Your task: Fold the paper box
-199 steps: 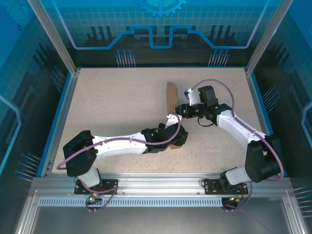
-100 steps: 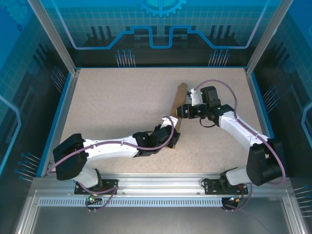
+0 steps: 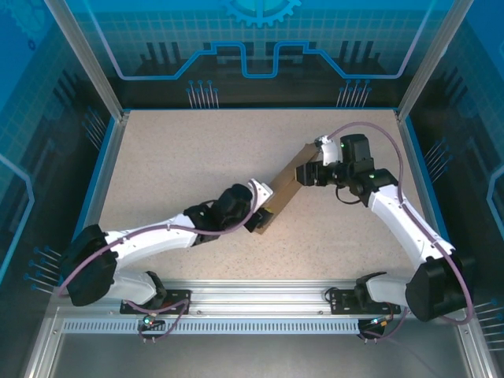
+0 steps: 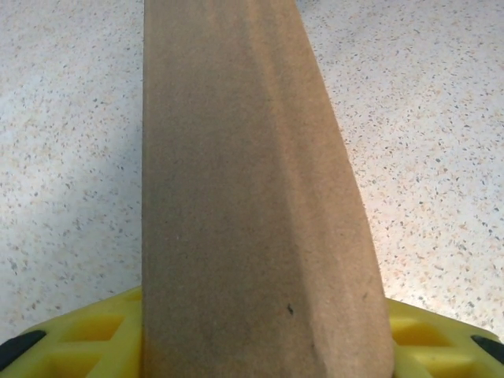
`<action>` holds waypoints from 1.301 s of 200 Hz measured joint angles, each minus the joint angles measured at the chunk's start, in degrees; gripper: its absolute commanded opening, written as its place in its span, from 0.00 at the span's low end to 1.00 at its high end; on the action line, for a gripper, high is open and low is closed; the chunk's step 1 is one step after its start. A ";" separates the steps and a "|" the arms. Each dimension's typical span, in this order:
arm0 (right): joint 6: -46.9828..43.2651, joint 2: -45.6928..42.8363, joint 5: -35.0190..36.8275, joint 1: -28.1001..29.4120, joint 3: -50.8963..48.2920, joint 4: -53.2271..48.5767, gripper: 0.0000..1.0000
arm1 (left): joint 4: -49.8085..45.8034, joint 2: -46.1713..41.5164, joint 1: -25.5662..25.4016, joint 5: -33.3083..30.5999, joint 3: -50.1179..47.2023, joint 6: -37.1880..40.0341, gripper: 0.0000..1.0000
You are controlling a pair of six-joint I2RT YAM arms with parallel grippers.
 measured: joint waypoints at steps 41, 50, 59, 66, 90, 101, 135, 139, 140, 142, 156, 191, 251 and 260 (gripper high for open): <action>-8.46 0.83 -0.72 -5.46 1.03 5.44 0.68 | -0.28 -1.20 13.44 16.92 -0.44 10.01 0.44; -9.92 2.12 -1.97 -6.86 1.90 6.95 0.68 | -0.98 -1.20 16.06 20.41 -0.24 11.98 0.43; -11.74 3.80 -3.21 -7.98 3.17 8.26 0.69 | -2.45 -1.18 18.82 24.44 0.37 14.03 0.44; -13.14 4.94 -3.93 -8.44 4.13 8.87 0.69 | -3.74 -1.14 20.57 27.08 1.01 15.56 0.43; -17.90 7.17 -6.19 -8.66 5.55 11.06 0.69 | -8.04 -0.79 25.22 33.97 4.31 21.79 0.44; -19.78 7.37 -7.13 -8.66 5.55 11.34 0.69 | -10.08 -0.44 26.36 35.78 6.03 24.57 0.45; -24.09 7.21 -7.41 -7.82 5.51 12.35 0.69 | -14.86 1.33 28.17 39.80 9.79 31.36 0.47; -24.41 7.13 -7.37 -7.69 5.49 12.39 0.69 | -15.28 1.60 28.24 40.24 9.99 31.93 0.47; -24.44 7.13 -7.34 -7.65 5.49 12.39 0.69 | -15.30 1.66 28.24 40.30 10.01 32.04 0.47; -24.63 7.04 -7.26 -7.50 5.49 12.39 0.69 | -15.50 1.79 28.28 40.52 10.08 32.37 0.47; -25.24 6.60 -7.06 -6.88 5.46 12.59 0.69 | -16.81 2.82 28.48 41.83 10.56 34.01 0.48; -25.86 4.83 -6.80 -5.86 5.46 13.14 0.69 | -19.37 6.21 28.48 44.11 11.74 37.44 0.49; -25.83 4.44 -5.88 -5.49 5.44 13.38 0.69 | -21.22 10.54 28.48 44.30 14.19 41.29 0.59; -25.83 4.44 -5.77 -5.49 5.44 13.38 0.69 | -21.18 10.84 28.50 44.30 14.38 41.92 0.60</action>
